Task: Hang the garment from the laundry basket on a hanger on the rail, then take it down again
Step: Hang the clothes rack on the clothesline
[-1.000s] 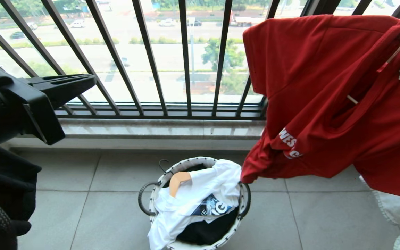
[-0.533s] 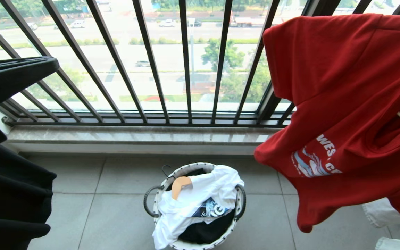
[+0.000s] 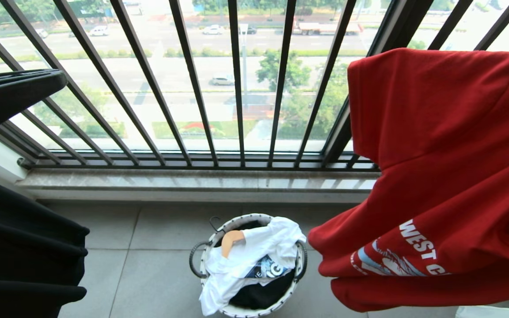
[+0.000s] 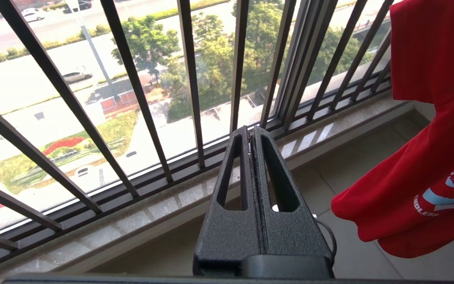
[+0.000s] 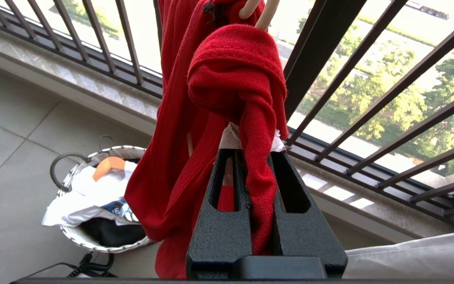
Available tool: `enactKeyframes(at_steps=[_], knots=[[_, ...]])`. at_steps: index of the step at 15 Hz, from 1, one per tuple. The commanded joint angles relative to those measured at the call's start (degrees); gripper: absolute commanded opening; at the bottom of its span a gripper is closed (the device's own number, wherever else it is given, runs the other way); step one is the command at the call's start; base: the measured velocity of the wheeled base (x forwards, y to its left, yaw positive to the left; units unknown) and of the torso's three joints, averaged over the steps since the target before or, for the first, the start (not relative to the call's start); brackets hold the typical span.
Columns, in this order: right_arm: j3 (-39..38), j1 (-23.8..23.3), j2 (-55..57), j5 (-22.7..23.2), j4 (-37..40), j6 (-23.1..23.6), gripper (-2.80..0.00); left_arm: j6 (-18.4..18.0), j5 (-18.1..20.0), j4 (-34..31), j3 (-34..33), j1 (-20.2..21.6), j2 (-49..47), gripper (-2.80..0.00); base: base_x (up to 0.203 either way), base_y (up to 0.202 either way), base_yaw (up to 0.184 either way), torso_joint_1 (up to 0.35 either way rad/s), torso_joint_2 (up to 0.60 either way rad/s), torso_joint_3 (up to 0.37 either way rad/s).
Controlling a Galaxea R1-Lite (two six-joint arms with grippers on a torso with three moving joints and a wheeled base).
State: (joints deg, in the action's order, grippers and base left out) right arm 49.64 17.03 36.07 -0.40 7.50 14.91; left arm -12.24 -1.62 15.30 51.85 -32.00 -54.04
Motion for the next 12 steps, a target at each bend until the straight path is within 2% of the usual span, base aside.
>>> enactKeyframes(at_steps=[1,3,8,12], knots=[[-3.21,0.02,-3.88,-0.07,0.13,0.12,-2.8,-0.42,-0.05,-0.01,-0.08,0.01,0.25,-2.8,0.0,0.0,0.0,0.268,-0.6,-0.32],[-5.78,0.02,-5.34,-0.12,0.15,0.12,-2.8,-0.94,-0.05,-0.01,-0.52,0.01,0.16,-2.8,0.0,0.0,0.0,0.214,-0.45,-0.237],[-6.77,0.02,-5.94,-0.04,-0.03,0.12,-2.8,-1.03,0.04,-0.01,-0.96,0.01,0.44,-2.8,0.0,0.0,0.0,0.17,-0.36,-0.194],[-7.45,0.02,-6.54,0.05,-0.03,0.21,-2.8,-0.97,0.13,-0.1,-1.49,0.01,0.44,-2.8,0.0,0.0,0.0,0.032,-0.07,-0.033]])
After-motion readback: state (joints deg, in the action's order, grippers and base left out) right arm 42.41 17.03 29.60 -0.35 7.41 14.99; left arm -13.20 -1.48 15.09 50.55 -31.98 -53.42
